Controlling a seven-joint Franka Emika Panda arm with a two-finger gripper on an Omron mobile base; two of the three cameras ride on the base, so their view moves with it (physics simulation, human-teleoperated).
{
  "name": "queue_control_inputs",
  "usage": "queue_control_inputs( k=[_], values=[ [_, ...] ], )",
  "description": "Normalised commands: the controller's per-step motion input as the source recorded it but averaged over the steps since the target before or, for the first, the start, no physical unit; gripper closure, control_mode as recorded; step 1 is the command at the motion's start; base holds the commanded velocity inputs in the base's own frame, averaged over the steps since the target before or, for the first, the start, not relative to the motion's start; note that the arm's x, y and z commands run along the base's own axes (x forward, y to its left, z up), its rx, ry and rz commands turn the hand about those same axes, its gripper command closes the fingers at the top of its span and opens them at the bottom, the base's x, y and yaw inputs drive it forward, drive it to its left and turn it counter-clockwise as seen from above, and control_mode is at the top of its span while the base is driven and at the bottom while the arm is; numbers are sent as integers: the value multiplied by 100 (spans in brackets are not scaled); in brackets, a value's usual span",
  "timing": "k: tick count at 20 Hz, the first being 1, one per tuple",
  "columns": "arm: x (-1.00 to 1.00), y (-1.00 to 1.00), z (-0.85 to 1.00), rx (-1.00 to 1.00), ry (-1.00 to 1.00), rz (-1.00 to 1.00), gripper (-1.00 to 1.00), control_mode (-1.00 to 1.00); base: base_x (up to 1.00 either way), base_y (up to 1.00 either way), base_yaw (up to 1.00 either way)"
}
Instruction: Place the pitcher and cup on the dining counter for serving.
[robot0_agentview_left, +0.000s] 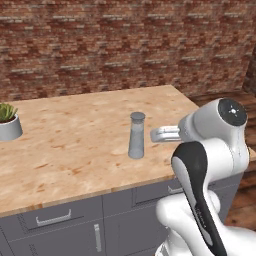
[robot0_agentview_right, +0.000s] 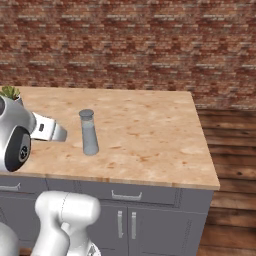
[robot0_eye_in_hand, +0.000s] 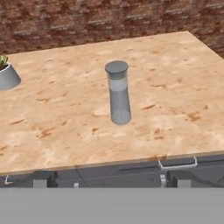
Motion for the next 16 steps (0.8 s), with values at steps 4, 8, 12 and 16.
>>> queue_control_inputs(
  k=[4, 8, 12, 16],
  values=[
    [-5, 0, 0, 0, 0, 0, -100, 100, -35, 0, -1],
    [0, 0, 0, 0, 0, 0, -100, 100, -85, 0, -28],
    [0, 0, 0, 0, 0, 0, -100, 100, -77, -8, -60],
    [0, 0, 0, 0, 0, 0, -100, 100, -61, -4, -75]
  ],
)
